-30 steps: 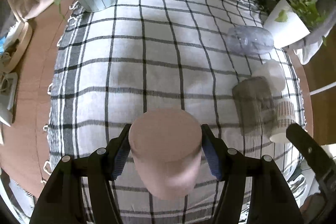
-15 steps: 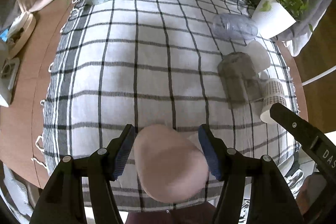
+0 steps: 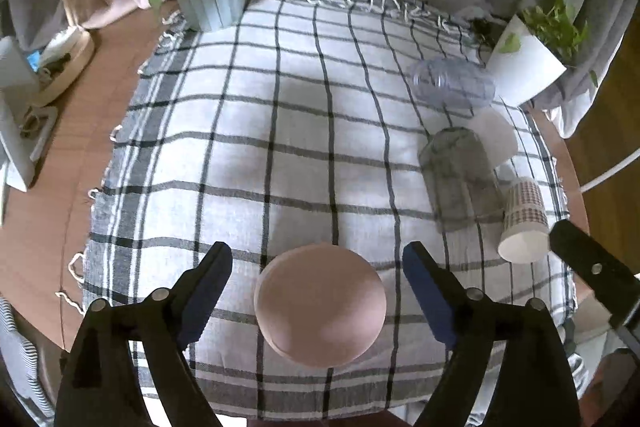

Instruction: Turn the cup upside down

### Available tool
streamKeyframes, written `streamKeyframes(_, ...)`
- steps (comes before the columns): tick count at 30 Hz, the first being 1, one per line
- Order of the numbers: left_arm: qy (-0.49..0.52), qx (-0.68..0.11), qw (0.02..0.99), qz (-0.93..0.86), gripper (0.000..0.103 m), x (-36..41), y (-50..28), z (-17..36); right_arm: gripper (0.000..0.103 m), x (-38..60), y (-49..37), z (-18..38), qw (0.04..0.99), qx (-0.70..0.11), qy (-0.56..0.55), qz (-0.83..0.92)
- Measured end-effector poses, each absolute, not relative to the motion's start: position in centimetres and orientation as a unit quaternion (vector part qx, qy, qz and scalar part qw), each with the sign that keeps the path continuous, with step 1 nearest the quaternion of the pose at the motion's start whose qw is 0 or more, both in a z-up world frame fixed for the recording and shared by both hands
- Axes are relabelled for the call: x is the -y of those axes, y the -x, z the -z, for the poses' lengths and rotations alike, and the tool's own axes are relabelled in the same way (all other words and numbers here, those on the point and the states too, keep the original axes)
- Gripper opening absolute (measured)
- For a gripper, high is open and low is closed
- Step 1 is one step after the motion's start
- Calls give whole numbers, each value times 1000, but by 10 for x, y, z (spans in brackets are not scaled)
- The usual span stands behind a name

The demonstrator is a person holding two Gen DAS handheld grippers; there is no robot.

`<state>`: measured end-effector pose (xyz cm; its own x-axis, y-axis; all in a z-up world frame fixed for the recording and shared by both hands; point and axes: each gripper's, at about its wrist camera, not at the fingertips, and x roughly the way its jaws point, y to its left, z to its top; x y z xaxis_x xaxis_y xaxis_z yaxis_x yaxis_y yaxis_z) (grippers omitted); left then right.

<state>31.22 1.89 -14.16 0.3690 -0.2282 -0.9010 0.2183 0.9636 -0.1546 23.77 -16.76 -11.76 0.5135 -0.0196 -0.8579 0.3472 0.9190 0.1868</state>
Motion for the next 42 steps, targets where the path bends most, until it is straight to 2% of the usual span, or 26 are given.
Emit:
streamKeyframes(5, -2, -512, 851, 121, 88, -26, -295, 122, 89, 170, -223, 104, 865, -457, -170, 121)
streamKeyframes(8, -2, -482, 869, 109, 97, -34, -278, 104, 89, 170, -210, 94, 873, -440, -168, 129)
streamKeyframes(12, -12, -442, 892, 92, 102, -45, -244, 78, 90, 163, -186, 74, 887, -414, -158, 129)
streamKeyframes(18, -27, -385, 920, 64, 103, -67, -181, 42, 93, 140, -132, 46, 907, -376, -144, 120)
streamKeyframes(29, -23, -326, 943, 54, 103, -108, -72, 1, 98, 96, -28, 9, 932, -313, -135, 120)
streamKeyframes(42, -23, -290, 955, 62, 103, -108, 11, -12, 101, 72, 54, -5, 947, -285, -98, 107)
